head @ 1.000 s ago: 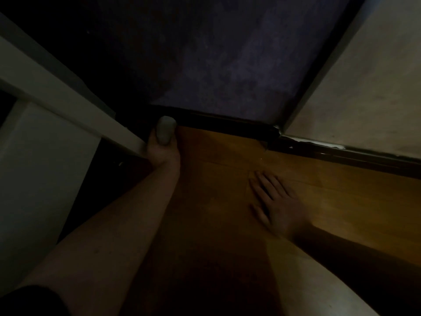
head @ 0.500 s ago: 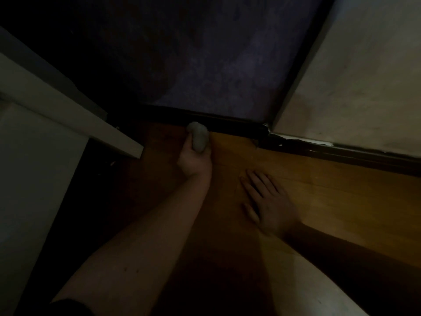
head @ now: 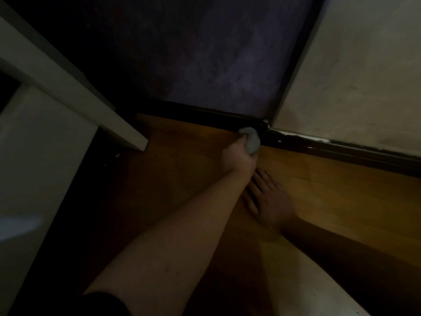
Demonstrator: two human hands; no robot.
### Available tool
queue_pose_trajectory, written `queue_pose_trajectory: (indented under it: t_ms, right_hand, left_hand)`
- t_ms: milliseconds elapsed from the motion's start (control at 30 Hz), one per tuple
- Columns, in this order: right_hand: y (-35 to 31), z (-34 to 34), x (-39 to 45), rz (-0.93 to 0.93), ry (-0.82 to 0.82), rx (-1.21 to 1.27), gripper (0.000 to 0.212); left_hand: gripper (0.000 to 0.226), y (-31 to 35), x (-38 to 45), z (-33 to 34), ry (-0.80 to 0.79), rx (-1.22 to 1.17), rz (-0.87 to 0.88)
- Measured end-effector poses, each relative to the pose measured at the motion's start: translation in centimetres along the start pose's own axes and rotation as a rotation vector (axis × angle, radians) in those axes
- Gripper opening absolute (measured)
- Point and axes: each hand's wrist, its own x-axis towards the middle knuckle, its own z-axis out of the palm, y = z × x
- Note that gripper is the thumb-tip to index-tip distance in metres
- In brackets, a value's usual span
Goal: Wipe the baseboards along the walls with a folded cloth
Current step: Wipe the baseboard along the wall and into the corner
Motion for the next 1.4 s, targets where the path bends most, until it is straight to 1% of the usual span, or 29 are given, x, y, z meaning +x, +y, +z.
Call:
queue_pose_trajectory:
  t_ms: [100,167,233,300,367,433,467,567,633,767,900,1033,1133,1200,1300,1400]
  right_hand:
    - [0.1,0.0,-0.1,-0.004,0.011,0.002,0.065]
    - [0.0,-0.1,-0.2,0.0,0.022,0.021,0.064]
    - [0.0,-0.2,-0.2,0.001,0.018,0.032,0.065]
    - [0.2,0.1,-0.2,0.005,0.016,0.036,0.065]
    - [0.4,0.4,-0.1,0.012,-0.001,0.027,0.065]
    - [0.6,0.8,-0.1,0.013,-0.011,0.014,0.065]
    - [0.7,0.9,-0.1,0.013,-0.007,0.011,0.065]
    - [0.8,0.8,-0.1,0.015,-0.008,0.013,0.066]
    - [0.9,0.8,-0.1,0.011,0.003,0.015,0.065]
    - [1.0,1.0,-0.1,0.0,0.008,0.008,0.064]
    - [1.0,1.0,-0.1,-0.001,0.009,-0.001,0.063]
    - [0.8,0.7,0.0,-0.018,0.025,-0.006,0.062]
    - [0.7,0.4,0.1,-0.022,0.019,-0.022,0.061]
    - [0.6,0.2,0.0,-0.021,0.021,-0.031,0.061]
    - [0.6,0.2,0.0,-0.029,0.022,-0.027,0.062]
    - [0.7,0.2,0.0,-0.032,0.022,-0.022,0.063]
  left_hand:
    - [0.049,-0.9,0.8,-1.7,-0.095,-0.047,0.07]
    - [0.052,-2.3,1.1,-3.2,-0.095,-0.059,0.11]
    - [0.052,-4.1,1.5,-4.9,-0.038,-0.142,0.108]
    - [0.052,-6.3,1.8,-6.9,0.038,-0.281,0.058]
    - [0.052,-8.5,2.5,-9.2,0.146,-0.384,-0.026]
    - [0.047,-10.4,3.5,-11.2,0.282,-0.396,-0.122]
    - [0.045,-11.0,4.1,-11.9,0.323,-0.417,-0.175]
    - [0.047,-11.1,6.1,-12.5,0.447,-0.607,-0.299]
    - [0.048,-10.2,7.0,-12.3,0.478,-0.661,-0.329]
    - [0.05,-8.1,7.0,-10.4,0.41,-0.8,-0.377]
    - [0.054,-5.5,4.8,-5.8,0.332,-0.757,-0.278]
    - [0.053,-3.3,3.4,-2.8,0.291,-0.75,-0.285]
    - [0.048,-1.4,1.8,-0.9,0.188,-0.581,-0.142]
    - [0.051,-0.3,0.8,0.1,0.098,-0.458,-0.039]
    - [0.055,-0.3,0.8,-0.6,-0.008,-0.439,-0.003]
    - [0.054,-1.5,0.9,-2.8,-0.109,-0.372,0.139]
